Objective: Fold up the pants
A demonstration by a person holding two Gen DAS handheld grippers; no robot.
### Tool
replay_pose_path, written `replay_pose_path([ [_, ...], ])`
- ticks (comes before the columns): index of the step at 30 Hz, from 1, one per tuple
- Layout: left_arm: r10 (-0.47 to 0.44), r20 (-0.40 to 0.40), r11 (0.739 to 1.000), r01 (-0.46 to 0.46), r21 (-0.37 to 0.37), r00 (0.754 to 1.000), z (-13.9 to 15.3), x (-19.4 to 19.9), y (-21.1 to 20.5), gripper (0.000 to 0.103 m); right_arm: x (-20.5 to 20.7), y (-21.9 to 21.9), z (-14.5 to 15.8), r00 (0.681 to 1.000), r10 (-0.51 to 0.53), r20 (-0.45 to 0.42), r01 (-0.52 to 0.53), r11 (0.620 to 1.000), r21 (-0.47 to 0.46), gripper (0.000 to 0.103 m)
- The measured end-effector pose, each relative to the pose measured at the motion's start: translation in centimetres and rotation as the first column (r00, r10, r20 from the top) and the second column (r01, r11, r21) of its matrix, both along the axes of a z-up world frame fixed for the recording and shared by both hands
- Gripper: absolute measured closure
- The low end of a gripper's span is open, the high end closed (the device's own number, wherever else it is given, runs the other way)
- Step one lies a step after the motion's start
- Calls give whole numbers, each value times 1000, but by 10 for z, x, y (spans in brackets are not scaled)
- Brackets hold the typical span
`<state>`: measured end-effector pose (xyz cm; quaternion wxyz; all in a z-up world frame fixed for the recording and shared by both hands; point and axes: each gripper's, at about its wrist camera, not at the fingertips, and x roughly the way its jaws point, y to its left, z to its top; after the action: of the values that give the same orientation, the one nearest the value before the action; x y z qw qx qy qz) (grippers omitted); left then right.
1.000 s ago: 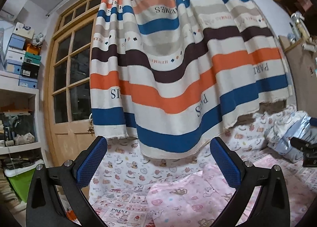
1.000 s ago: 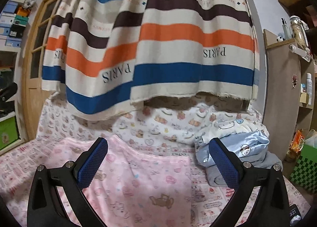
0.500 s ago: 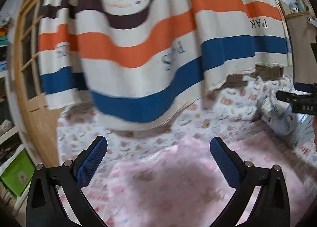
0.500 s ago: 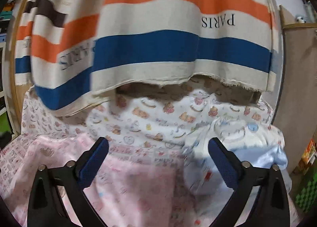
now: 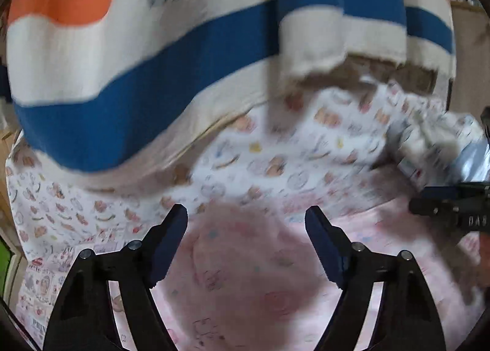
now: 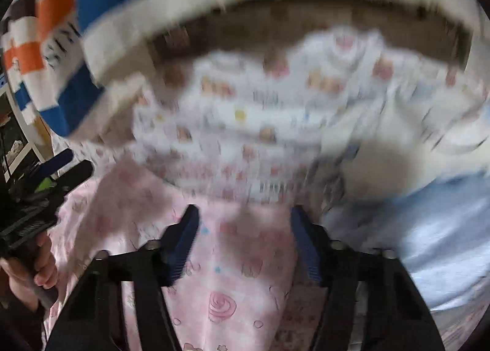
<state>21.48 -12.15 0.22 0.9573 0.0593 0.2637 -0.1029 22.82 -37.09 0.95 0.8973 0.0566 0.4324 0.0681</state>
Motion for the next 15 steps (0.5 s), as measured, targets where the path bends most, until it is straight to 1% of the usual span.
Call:
replay_pose_path([
  [1,-1,-16,1000,1,-13,1000,-3,0,5,24,3,1,-6,999,-27,-25,26,999,-37,47],
  [3,20,-24,997,-22,-75,1000,0,-1,17,24,4,0,-13,999,-50,-16,48,996,-74,50],
  [5,33,-28,991,-36,-127,999,6,-2,26,24,9,-3,-19,999,-51,6,51,996,-80,50],
  [6,34,-25,990,-37,-138,999,9,-3,27,24,13,-6,-25,998,-68,-7,67,995,-73,53],
  [8,38,-19,990,-40,-138,999,12,-4,30,24,18,-12,-37,995,-86,-49,83,995,-60,56],
  [10,44,-21,991,-46,-128,999,10,-4,31,24,20,-9,-41,997,-68,-46,64,995,-76,64],
  [11,48,-25,991,-51,-127,999,8,-3,32,24,20,-8,-42,998,-49,-45,47,997,-57,66],
  [13,69,-26,988,-72,-135,997,8,-2,34,24,18,-9,-42,999,-2,-44,3,1000,20,67],
  [14,75,-22,987,-78,-139,997,8,-2,35,24,17,-9,-43,999,22,-37,-21,999,40,68],
  [15,75,-19,987,-77,-143,997,9,-2,36,24,16,-6,-44,999,21,-36,-20,1000,18,77],
])
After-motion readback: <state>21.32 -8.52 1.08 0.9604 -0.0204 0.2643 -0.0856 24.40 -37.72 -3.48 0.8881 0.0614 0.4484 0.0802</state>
